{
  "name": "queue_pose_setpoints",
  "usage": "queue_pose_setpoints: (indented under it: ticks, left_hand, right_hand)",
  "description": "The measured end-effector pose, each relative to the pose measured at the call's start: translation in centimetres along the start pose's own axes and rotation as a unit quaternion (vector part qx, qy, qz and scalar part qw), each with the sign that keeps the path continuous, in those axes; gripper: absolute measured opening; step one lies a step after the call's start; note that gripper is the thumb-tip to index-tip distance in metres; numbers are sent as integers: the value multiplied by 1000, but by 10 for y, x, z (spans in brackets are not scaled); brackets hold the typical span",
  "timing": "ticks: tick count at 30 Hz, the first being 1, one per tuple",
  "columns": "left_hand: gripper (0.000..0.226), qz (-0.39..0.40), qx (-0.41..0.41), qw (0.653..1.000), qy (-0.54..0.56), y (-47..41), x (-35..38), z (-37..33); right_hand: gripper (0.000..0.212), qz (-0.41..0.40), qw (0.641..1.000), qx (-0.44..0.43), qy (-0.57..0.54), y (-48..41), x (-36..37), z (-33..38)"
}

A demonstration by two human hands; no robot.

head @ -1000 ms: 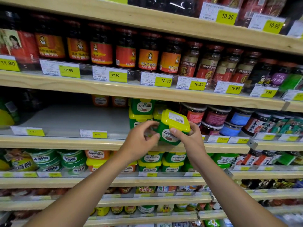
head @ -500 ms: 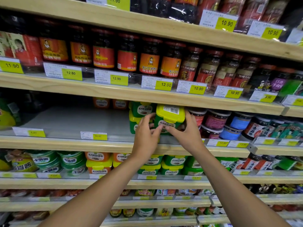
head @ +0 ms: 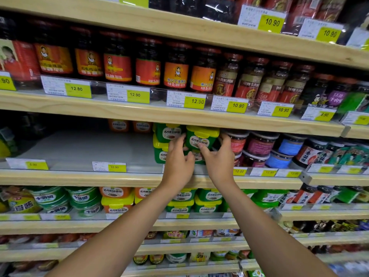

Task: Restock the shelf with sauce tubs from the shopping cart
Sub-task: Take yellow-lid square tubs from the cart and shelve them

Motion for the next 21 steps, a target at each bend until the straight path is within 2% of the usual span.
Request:
queue_pose_setpoints:
  ticks: [5, 15, 21]
  left_hand:
    - [60, 24, -1, 1000, 11, 6, -1, 4]
    - [63, 55, 1, 998, 6, 1, 8, 6]
    - [72, 64, -28, 997, 11, -3, 7, 8]
  right_hand:
    - [51, -39, 999, 5, 13, 6, 6, -3]
    - [47, -5, 1000, 10, -23, 4, 12, -12]
    - [53, 19, 1000, -14, -6, 3, 14, -12]
Point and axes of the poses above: each hand's wrist, its own y-axis away from the middle knuckle, its own x-axis out of the palm, z = x × y, the point moved 2 cm from there along -y, towards the middle knuckle, and after that the axes turned 5 degrees about -x, right-handed, at the moved point
